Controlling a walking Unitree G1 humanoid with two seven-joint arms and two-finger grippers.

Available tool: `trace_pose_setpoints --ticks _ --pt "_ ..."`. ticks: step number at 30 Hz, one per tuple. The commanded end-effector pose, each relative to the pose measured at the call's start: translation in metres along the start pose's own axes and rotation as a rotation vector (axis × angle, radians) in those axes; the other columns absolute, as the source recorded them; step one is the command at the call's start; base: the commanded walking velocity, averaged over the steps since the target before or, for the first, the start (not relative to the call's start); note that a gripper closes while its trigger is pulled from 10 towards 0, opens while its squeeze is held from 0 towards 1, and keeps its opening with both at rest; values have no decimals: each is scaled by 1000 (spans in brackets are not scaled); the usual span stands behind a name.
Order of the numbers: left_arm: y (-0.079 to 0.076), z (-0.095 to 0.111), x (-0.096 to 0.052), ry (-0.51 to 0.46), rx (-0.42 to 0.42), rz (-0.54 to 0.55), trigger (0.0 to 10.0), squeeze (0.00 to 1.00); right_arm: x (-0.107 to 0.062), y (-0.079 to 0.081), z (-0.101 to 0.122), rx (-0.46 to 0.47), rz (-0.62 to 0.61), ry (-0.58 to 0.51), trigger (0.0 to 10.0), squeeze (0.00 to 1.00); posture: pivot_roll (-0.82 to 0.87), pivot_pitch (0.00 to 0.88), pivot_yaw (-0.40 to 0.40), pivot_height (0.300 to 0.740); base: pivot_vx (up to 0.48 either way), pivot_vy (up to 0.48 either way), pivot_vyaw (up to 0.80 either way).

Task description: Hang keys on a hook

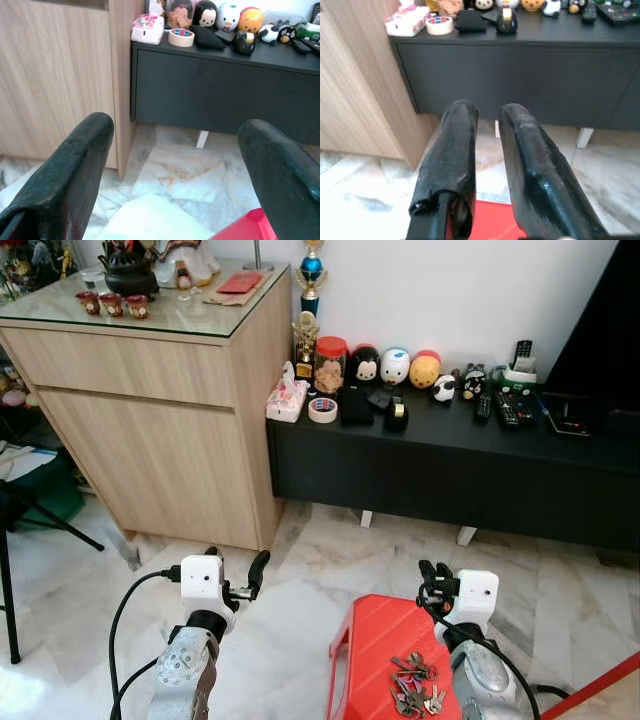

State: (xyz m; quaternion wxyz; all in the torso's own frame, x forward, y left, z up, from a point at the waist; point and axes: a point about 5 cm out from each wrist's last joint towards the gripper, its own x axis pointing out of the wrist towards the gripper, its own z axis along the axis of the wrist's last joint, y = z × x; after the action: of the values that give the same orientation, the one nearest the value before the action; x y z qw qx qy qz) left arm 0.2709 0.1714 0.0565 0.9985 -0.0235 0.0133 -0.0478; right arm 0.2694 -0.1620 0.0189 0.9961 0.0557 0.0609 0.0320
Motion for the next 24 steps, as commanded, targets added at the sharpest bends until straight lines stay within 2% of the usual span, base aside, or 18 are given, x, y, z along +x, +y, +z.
trace_pose_setpoints --ticks 1,3,12,24 --pt "-3 -2 0 4 -4 -8 10000 0 -1 2 3 -27 23 -14 10000 0 -23 11 -66 740 0 0 0" --pt "-5 -3 0 4 -7 -11 10000 0 -3 10 1 -24 66 -1 10000 0 -30 2 -67 740 0 0 0" --pt "-9 -4 0 0 -14 -17 10000 0 -7 5 -5 -51 17 52 10000 0 -29 0 -66 740 0 0 0" --pt "-8 -6 -2 9 -11 -13 10000 0 -10 4 -8 -47 3 62 10000 0 -30 0 -67 671 0 0 0"
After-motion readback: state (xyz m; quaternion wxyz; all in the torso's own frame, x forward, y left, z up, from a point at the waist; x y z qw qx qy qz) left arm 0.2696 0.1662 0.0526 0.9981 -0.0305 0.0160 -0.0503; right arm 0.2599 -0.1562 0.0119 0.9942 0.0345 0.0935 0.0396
